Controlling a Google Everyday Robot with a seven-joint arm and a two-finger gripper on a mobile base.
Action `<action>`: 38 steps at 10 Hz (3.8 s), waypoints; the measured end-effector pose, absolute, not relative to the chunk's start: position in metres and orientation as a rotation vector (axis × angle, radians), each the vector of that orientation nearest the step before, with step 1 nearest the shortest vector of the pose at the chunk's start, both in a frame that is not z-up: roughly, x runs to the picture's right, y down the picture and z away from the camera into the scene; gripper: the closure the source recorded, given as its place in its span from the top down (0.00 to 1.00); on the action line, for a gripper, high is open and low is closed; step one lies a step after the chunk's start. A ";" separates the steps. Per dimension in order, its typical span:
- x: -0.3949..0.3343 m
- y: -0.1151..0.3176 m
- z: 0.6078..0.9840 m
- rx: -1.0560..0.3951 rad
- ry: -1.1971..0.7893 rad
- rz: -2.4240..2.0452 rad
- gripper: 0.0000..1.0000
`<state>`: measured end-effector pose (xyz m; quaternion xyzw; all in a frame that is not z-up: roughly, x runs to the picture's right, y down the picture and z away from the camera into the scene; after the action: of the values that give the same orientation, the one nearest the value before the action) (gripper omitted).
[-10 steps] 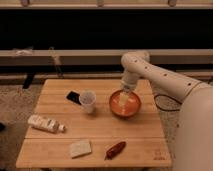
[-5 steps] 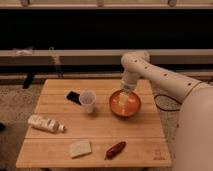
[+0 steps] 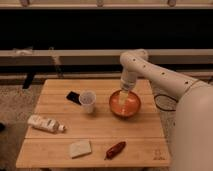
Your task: Place the eraser on the white sponge
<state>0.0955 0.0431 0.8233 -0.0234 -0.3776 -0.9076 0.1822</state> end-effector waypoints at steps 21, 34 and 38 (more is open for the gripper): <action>-0.216 0.038 0.875 0.101 -1.005 -2.854 0.69; -0.200 0.033 0.965 -0.085 -1.032 -2.727 0.69; -0.201 0.046 0.967 -0.139 -1.044 -2.745 0.68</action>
<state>-0.2012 0.0456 0.9665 -0.0472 -0.3532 -0.9289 0.1005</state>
